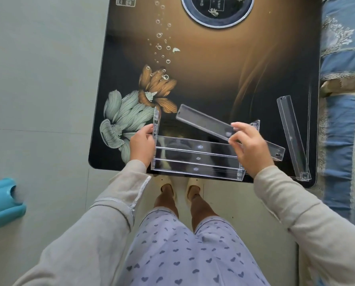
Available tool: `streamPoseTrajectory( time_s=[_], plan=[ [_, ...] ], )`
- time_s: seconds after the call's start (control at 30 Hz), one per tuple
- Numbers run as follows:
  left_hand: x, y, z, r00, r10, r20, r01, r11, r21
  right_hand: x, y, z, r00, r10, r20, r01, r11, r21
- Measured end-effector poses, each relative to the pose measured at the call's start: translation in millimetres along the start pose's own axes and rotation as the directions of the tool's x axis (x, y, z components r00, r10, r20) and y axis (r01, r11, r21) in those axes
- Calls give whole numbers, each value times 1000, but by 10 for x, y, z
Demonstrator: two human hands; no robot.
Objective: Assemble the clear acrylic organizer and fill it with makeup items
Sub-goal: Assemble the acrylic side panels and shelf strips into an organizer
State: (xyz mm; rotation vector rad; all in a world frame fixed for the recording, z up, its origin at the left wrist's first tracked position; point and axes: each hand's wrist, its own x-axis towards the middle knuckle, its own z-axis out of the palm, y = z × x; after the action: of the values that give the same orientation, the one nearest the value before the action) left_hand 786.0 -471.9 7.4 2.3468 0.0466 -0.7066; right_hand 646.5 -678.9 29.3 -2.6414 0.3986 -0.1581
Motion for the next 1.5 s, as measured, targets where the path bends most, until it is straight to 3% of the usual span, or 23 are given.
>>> streamPoseTrajectory(
  time_s=[0.23,0.77,0.93,1.27,1.4,1.5],
  plan=[
    [-17,7,-33,999,-38,30,40,997,-62,223,-186,336,979,-155,133,165,984,-66],
    [64,36,-12,998,-65,24,66,996,-61,350,-162,446,961,-162,224,187,978,-93],
    [204,137,70,995,-100,-16,101,991,86,324,-164,452,956,-137,261,170,979,-109],
    [277,189,104,996,-48,-70,66,955,291,268,-202,459,958,61,282,-41,996,-76],
    [259,204,103,997,-30,-74,52,949,311,60,-179,348,964,254,82,-259,963,68],
    [254,212,101,997,-25,-70,46,949,313,-119,-101,246,894,430,-125,-411,898,156]
  ],
)
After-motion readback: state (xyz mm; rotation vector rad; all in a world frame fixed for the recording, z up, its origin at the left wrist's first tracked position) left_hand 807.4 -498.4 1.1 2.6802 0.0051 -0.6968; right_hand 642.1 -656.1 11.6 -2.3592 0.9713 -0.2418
